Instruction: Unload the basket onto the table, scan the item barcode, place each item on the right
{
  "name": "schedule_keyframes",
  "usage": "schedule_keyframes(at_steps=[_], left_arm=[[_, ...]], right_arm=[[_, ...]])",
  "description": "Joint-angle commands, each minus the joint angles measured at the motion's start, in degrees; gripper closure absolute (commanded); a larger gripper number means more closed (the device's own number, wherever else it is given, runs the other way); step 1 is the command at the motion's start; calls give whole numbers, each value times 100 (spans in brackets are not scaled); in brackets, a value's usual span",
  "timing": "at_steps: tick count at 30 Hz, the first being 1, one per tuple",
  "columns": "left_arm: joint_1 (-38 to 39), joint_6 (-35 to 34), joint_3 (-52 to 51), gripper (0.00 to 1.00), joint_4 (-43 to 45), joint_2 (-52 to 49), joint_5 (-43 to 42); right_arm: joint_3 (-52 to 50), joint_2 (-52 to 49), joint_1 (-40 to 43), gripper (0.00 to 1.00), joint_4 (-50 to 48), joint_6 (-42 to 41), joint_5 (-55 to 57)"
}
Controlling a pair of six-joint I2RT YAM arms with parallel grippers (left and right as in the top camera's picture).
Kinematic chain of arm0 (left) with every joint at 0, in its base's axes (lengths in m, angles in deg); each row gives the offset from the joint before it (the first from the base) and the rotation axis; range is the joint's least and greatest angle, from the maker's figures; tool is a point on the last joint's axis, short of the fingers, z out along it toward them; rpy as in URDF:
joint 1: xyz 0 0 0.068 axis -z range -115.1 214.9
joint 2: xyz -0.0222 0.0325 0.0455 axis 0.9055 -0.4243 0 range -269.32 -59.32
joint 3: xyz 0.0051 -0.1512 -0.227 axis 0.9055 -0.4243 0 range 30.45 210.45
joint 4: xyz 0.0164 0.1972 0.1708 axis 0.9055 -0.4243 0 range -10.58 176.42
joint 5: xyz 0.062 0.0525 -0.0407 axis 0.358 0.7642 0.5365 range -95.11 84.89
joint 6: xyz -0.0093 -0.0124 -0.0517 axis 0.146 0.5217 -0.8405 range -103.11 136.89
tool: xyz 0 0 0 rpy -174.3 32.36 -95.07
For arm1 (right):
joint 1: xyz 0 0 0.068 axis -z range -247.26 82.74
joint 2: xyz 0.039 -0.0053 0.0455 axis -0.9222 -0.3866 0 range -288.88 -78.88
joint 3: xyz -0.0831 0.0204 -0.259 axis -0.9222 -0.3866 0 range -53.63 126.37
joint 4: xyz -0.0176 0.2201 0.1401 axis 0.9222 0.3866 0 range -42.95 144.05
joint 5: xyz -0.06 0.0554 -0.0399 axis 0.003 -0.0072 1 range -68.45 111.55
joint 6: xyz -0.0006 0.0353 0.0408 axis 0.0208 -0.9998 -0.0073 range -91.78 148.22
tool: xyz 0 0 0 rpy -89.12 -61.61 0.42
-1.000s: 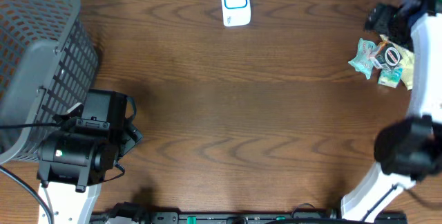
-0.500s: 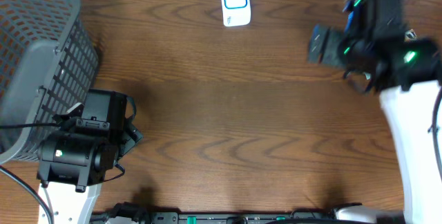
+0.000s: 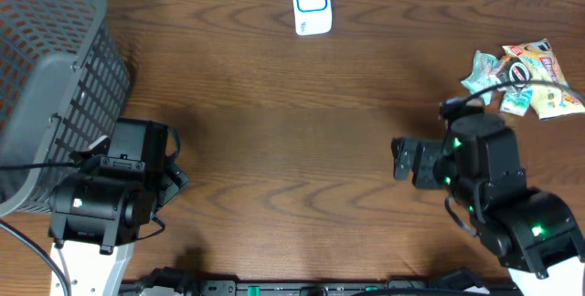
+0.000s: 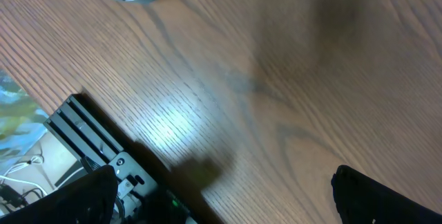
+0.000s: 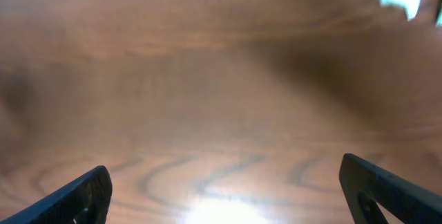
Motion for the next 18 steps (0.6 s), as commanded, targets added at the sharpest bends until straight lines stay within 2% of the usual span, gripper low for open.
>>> schedule_keyframes(at_steps=[1, 18], left_arm=[[-22, -52, 101, 3, -15, 20, 92], [-22, -55, 101, 3, -15, 20, 92]], right_arm=[[-146, 72, -35, 1, 138, -90, -118], [-146, 15, -35, 1, 310, -87, -116]])
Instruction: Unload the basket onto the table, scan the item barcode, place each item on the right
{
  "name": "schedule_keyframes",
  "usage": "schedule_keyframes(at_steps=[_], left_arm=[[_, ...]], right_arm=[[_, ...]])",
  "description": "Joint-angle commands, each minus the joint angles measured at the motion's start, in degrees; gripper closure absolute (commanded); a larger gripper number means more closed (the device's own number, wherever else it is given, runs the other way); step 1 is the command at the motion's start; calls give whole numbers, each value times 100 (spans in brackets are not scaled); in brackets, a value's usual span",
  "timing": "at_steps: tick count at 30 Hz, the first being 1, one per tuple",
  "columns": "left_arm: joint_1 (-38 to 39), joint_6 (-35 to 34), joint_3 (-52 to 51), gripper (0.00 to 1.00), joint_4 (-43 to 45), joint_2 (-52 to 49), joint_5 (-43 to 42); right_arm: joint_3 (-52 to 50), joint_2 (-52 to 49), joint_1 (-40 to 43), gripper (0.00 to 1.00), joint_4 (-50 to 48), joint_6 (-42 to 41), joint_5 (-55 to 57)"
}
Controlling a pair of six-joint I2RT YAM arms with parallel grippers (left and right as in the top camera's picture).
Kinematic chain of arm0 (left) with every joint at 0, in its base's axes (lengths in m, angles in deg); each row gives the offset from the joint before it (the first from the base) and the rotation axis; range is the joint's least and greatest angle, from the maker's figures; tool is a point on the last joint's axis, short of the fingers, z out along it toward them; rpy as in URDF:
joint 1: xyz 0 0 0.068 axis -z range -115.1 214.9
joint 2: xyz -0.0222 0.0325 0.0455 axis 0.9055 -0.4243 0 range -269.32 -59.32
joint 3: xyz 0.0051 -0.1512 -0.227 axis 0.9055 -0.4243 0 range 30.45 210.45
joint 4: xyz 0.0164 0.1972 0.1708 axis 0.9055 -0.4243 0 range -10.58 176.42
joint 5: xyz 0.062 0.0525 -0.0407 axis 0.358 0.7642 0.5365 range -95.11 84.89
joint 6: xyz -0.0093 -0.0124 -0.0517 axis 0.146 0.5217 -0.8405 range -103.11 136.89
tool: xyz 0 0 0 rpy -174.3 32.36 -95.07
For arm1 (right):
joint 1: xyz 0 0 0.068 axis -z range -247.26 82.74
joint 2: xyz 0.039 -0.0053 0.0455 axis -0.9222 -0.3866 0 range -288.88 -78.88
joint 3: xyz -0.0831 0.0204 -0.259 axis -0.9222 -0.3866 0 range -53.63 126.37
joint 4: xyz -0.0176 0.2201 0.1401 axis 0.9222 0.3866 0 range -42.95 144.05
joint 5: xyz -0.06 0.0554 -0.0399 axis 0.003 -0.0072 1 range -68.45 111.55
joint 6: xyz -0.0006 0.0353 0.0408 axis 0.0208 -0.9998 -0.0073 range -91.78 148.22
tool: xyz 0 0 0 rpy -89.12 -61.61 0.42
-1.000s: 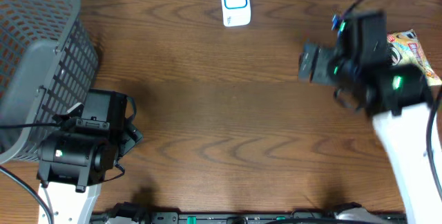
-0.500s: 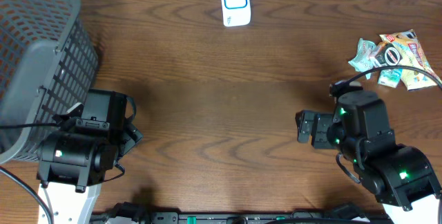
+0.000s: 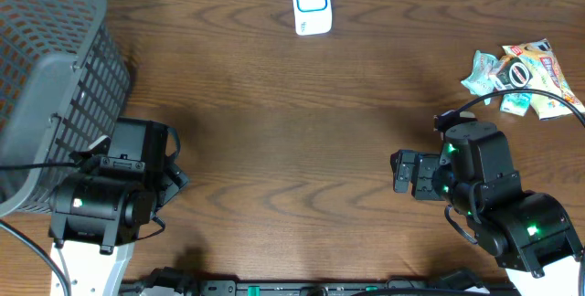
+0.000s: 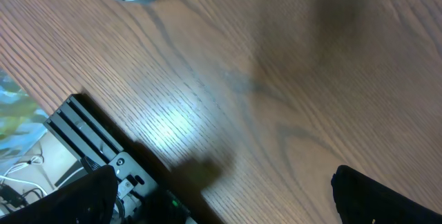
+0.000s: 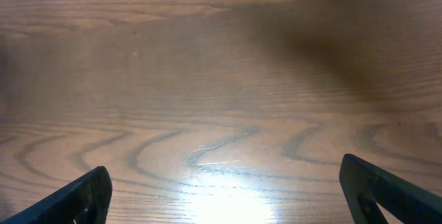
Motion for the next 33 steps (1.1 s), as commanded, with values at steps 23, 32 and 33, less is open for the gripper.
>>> schedule_keyframes(at_steps=[23, 32, 33], left_arm=[[-22, -55, 101, 2, -15, 20, 92], [-22, -55, 101, 2, -15, 20, 94], [-22, -55, 101, 2, -17, 20, 92]], right_arm=[[-555, 667, 269, 1, -479, 433, 133], [-2500, 2350, 804, 1, -2380, 1388, -728], [-2734, 2562, 903, 1, -2564, 1427, -796]])
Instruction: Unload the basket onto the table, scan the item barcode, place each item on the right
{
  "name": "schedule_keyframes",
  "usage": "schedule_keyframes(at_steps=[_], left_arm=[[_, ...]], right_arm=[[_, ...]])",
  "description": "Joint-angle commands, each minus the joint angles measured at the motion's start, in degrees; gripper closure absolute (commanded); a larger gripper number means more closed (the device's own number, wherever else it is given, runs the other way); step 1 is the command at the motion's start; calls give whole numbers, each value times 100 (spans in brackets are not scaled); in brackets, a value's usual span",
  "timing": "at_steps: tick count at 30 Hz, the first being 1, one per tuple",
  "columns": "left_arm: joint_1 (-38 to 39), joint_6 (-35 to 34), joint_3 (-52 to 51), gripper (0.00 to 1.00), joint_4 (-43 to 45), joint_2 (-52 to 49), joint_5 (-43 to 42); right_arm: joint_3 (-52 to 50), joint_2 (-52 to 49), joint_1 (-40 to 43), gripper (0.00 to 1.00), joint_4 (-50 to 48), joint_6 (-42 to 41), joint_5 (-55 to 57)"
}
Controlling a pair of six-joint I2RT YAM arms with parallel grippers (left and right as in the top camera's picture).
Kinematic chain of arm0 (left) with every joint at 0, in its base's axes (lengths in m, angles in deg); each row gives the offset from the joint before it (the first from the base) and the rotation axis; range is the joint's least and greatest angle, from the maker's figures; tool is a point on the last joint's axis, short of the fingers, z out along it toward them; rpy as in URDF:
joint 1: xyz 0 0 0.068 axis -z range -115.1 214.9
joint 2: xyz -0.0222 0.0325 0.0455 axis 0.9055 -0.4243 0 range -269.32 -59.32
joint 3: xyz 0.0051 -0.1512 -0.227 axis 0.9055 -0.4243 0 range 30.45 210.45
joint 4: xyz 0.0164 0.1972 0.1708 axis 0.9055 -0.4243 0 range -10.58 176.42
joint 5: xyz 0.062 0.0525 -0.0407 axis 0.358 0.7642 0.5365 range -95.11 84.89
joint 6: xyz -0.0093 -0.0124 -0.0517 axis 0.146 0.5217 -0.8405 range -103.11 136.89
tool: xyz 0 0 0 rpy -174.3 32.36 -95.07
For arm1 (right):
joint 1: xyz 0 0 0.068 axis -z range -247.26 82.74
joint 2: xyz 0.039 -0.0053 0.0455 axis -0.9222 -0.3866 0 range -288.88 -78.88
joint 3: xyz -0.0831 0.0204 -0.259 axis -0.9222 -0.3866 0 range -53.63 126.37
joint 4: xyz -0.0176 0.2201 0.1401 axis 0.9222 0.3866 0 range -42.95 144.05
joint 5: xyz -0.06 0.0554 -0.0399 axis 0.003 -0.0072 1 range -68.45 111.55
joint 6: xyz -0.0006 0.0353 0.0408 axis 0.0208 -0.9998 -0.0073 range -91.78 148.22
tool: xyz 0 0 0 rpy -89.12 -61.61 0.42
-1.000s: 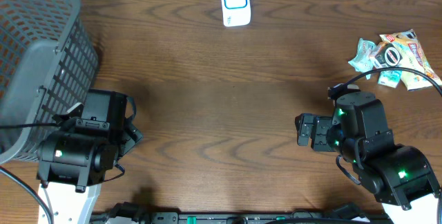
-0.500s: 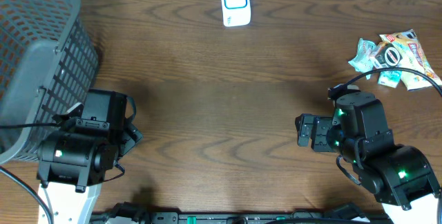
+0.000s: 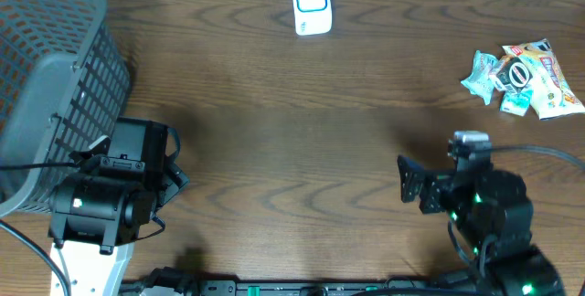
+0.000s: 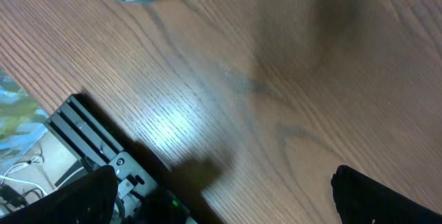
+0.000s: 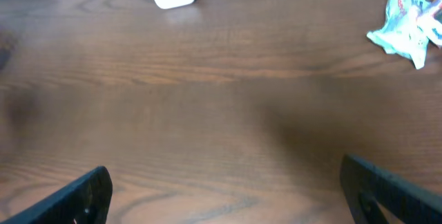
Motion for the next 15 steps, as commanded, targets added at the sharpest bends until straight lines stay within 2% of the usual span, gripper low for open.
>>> schedule_keyframes(at_steps=[1, 11, 15], left_arm=[[-22, -52, 98, 2, -15, 20, 94], [-22, -55, 98, 2, -15, 20, 92], [-22, -55, 98, 3, -15, 20, 92]], right_arm=[[-597, 533, 260, 1, -308, 444, -442], [-2118, 2059, 664, 1, -1325, 610, -691], [-2577, 2461, 804, 1, -1744, 1023, -1084]])
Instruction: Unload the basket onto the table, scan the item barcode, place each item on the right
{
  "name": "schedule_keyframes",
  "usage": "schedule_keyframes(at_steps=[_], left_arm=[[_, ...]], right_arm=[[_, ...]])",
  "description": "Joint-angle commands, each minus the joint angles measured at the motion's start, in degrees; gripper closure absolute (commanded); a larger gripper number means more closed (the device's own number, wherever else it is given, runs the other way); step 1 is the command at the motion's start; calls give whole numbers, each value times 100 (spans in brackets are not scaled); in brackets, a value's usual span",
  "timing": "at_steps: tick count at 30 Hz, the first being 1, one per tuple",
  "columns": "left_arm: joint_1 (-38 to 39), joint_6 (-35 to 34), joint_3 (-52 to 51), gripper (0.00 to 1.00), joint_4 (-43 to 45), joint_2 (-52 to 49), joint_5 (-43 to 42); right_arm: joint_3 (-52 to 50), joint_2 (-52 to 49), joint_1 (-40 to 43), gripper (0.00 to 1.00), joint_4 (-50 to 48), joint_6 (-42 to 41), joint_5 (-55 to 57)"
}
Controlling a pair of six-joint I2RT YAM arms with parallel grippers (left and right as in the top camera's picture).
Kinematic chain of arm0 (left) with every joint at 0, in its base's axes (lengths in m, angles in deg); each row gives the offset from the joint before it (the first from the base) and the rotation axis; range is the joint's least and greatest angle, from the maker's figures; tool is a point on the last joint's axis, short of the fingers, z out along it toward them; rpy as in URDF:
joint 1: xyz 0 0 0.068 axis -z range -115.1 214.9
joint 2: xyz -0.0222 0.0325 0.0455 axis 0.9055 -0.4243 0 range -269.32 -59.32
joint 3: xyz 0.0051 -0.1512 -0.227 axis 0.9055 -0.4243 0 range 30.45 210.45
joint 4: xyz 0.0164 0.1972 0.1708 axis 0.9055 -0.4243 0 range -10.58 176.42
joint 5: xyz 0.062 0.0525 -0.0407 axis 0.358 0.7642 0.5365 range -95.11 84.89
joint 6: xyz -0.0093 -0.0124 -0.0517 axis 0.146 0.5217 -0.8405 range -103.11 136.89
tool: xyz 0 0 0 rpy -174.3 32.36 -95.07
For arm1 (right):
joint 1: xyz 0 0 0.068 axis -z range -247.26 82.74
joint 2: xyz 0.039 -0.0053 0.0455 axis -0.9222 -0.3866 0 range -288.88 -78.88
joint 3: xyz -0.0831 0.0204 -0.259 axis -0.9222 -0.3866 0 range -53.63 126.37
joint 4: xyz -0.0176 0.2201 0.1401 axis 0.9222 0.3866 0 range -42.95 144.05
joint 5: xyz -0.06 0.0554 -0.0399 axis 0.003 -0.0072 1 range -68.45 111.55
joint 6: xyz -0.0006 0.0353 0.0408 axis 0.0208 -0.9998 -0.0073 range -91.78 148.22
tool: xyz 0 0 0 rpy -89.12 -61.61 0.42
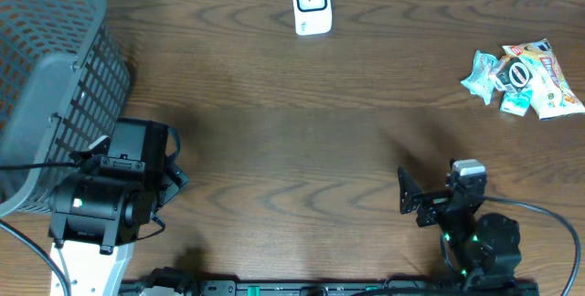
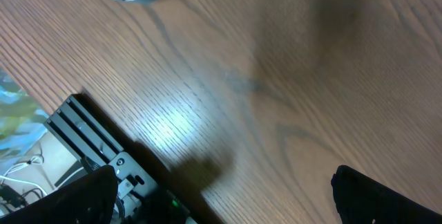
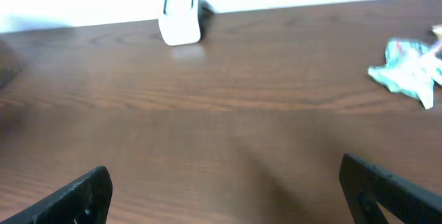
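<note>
The white barcode scanner (image 1: 311, 4) stands at the table's far edge, and shows small in the right wrist view (image 3: 181, 18). A heap of snack packets (image 1: 523, 79) lies at the far right, its pale green packet (image 3: 407, 72) visible from the wrist. My right gripper (image 1: 405, 195) sits low near the front edge, far from both, its jaws wide apart over bare wood (image 3: 224, 189). My left gripper (image 1: 175, 163) rests at the front left, also open and empty (image 2: 221, 189).
A grey mesh basket (image 1: 46, 86) fills the far left corner; its corner shows at the top of the left wrist view. A black rail (image 2: 103, 155) runs along the table's front edge.
My right arm has drawn back further toward the front edge, and its camera now looks more level across the table at the scanner. The left arm is unchanged.
My right gripper first hung open over the wood just short of the snack packets. At each later moment it stood nearer the front edge, still open and empty. The packets, the scanner and the left arm have stayed where they were.
</note>
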Motion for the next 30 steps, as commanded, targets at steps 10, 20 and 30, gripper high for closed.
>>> schedule_keyframes(at_steps=[10, 20, 30], left_arm=[[-22, -55, 98, 3, -15, 20, 92], [-22, -55, 98, 2, -15, 20, 92], [-22, -55, 98, 3, -17, 20, 92]], right_arm=[[-1043, 680, 188, 1, -1268, 481, -426], [-1121, 680, 223, 1, -1934, 892, -428], [-1355, 682, 341, 1, -2173, 909, -358]])
